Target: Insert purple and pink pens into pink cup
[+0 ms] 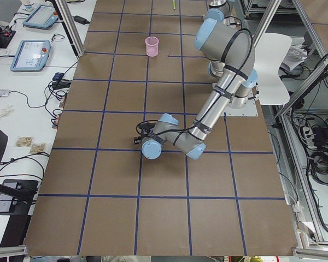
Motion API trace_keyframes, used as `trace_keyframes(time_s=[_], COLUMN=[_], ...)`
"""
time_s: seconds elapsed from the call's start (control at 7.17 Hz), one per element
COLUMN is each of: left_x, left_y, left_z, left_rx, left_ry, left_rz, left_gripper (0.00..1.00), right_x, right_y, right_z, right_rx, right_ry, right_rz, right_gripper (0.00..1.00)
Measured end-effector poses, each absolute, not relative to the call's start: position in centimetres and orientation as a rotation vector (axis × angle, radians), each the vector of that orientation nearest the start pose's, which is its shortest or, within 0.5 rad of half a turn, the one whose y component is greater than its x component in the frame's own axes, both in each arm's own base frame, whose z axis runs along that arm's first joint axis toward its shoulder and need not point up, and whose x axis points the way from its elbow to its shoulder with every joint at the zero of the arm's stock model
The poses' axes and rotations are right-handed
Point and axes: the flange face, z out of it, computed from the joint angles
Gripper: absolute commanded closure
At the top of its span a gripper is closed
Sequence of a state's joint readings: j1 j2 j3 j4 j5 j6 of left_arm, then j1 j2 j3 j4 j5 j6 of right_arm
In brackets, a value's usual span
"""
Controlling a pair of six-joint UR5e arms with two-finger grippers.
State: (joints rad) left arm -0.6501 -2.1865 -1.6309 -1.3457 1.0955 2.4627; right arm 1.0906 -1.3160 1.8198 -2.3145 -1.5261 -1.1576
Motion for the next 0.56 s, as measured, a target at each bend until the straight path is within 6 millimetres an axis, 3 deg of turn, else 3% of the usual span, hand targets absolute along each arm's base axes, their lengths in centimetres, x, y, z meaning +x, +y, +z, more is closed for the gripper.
trace_keyframes(time_s=[0.14, 0.28, 0.42, 0.56], left_x=[37.2, 37.1, 37.2, 37.2], left_y=[-50.7, -50.7, -50.7, -50.7], left_z=[13.8, 13.5, 13.4, 13.4], left_rx=[2.240, 2.252, 2.259, 2.259], left_ry=[2.556, 2.543, 2.533, 2.528], left_rz=[-0.920, -0.927, -0.929, -0.929], left_gripper=[0.52, 0.85, 1.00, 1.00], right_x=[-7.6, -1.2, 4.8, 9.9], right_y=[-57.6, -57.7, -57.4, -56.8], right_z=[33.5, 35.1, 36.6, 37.7], right_rx=[-1.113, -1.091, -1.032, -0.985], right_ry=[3.026, 2.957, 2.880, 2.827], right_rz=[-0.447, -0.549, -0.632, -0.693], right_gripper=[1.00, 1.00, 1.00, 1.00])
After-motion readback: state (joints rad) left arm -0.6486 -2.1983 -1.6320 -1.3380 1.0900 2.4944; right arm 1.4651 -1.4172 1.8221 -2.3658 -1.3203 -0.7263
